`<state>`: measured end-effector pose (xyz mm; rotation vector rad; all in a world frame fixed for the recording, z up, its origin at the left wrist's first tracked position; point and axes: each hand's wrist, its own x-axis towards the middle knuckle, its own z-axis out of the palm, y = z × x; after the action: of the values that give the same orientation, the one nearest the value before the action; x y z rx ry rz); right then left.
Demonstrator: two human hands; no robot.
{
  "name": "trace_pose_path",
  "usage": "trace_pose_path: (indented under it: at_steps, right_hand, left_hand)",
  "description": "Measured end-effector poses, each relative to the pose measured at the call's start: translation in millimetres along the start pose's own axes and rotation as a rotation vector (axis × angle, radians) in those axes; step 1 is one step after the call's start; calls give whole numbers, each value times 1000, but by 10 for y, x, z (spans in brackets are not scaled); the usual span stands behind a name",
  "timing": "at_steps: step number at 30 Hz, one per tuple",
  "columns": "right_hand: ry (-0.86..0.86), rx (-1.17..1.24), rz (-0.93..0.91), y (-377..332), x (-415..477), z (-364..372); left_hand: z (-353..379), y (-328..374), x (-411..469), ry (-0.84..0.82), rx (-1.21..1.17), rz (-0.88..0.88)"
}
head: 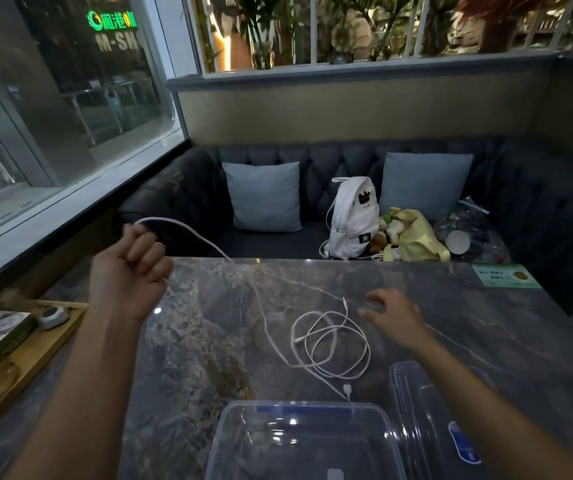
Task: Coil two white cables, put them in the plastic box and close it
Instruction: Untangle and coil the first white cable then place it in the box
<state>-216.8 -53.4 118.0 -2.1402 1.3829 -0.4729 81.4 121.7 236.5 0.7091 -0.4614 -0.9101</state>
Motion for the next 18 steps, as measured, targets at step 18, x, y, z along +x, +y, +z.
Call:
trace_pose_path:
  at_steps: [18]
  right_hand:
    - [-417, 644, -228, -624, -258, 194]
  left_hand:
    - [211, 445, 487, 170, -265, 267]
